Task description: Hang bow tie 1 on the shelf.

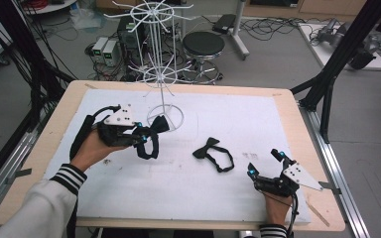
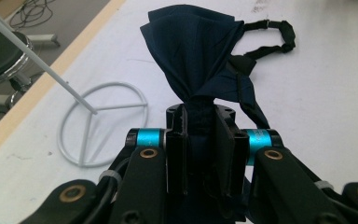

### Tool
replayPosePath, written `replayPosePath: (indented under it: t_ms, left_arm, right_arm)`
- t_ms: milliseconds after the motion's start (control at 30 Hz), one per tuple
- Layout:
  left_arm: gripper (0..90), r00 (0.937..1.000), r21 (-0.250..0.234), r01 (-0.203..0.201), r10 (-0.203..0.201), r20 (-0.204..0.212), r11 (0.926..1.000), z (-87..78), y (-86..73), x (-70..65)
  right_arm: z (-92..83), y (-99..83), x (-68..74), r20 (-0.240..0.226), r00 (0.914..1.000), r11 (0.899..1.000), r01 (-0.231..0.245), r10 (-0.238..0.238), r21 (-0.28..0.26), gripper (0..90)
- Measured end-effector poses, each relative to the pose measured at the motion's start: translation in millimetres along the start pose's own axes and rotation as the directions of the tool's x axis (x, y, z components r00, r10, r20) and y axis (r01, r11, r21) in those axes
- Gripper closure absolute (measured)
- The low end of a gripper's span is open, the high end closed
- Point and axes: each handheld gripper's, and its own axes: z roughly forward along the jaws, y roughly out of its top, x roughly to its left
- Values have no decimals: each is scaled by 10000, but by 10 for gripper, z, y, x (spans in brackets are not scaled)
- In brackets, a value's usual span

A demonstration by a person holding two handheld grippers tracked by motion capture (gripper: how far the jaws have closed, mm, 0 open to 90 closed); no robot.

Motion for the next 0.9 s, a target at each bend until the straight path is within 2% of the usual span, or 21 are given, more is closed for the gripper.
replayPosePath:
  t_ms: [400, 633, 900]
  left_arm:
    - [756, 9970, -697, -130, 76, -775, 9975, -287, 115, 85]
    - [756, 9917, -1019, -194, 62, -1284, 9946, -441, 194, 144]
    - [756, 9855, -1402, -180, -61, -1695, 9900, -522, 284, 228]
  right_arm:
    - [-2, 0, 1, 29, 10000, 10000, 11, -11, 34, 14]
    - [-3, 0, 1, 30, 10000, 10000, -2, 2, 36, 14]
    - [-3, 0, 1, 27, 10000, 10000, -13, 13, 33, 14]
